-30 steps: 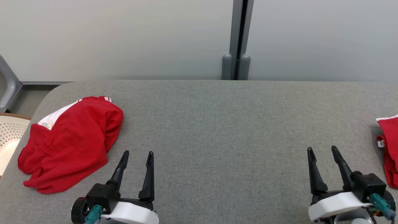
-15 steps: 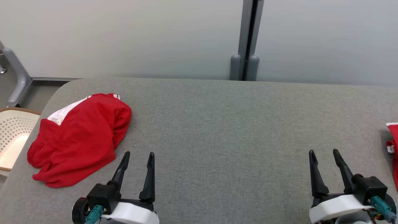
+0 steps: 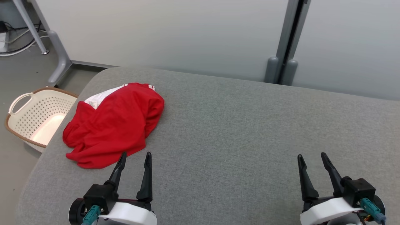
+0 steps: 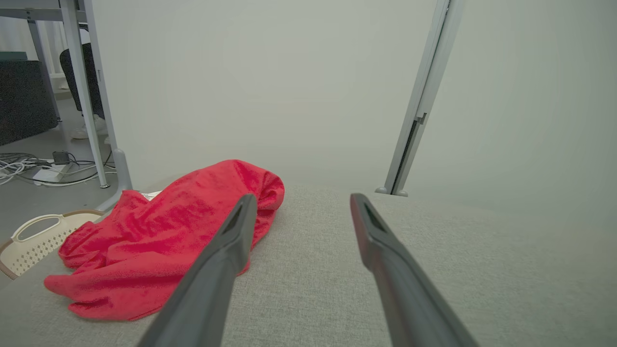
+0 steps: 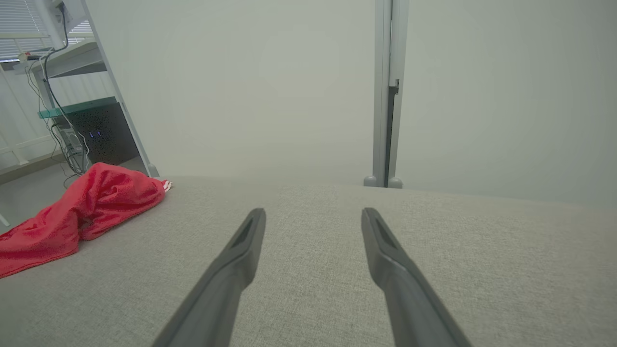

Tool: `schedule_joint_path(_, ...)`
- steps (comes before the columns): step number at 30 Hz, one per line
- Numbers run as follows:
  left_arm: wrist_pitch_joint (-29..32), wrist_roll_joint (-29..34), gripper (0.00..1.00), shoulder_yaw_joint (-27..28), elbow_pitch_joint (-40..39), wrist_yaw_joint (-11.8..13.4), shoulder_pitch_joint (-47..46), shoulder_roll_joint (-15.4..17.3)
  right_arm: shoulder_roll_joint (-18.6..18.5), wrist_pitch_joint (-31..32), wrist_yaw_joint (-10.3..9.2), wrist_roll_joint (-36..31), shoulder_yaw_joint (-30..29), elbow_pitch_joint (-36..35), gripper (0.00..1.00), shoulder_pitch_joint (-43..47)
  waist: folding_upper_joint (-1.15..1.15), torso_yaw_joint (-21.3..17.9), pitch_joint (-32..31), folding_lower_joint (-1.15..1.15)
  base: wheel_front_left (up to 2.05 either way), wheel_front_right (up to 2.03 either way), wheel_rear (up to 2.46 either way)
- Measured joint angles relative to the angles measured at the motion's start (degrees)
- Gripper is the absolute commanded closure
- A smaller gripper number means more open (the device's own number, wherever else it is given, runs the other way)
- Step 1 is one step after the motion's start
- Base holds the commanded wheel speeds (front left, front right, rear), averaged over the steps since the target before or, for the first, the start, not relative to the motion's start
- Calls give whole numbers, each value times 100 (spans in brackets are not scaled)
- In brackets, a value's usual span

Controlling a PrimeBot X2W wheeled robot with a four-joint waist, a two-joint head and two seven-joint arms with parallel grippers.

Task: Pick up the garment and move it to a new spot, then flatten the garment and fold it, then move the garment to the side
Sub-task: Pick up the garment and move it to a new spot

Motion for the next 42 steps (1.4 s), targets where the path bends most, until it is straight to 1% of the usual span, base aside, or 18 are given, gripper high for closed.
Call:
schedule_joint_path(14, 0, 41, 0, 168, -34, 34, -27, 1, 71, 0, 0, 91, 336, 64, 0, -59, 0, 911, 28, 0, 0, 0, 0)
schedule_joint_path(19, 0, 79, 0, 336, -69, 56, -5, 7, 90, 1, 0, 105, 517, 123, 0, -119, 0, 1174, 29, 0, 0, 0, 0)
schedule_joint_path(26, 0, -38, 0, 549, -203, 175, 70, 3, 49, 0, 0, 163, 726, 274, 0, -328, 0, 1255, 148, 0, 0, 0, 0)
schedule_joint_path(34, 0, -43, 0, 620, -220, 185, 76, 2, 7, 0, 0, 244, 812, 375, 0, -412, 0, 1255, 158, 0, 0, 0, 0)
schedule_joint_path(39, 0, -24, 0, 627, -136, 171, 75, 3, -31, 1, 0, 271, 737, 367, 0, -402, 0, 1231, 161, 0, 0, 0, 0)
schedule_joint_path(42, 0, -2, 0, 636, -74, 97, 19, 2, -68, 0, 0, 226, 547, 233, 0, -376, 0, 1223, 209, 0, 0, 0, 0)
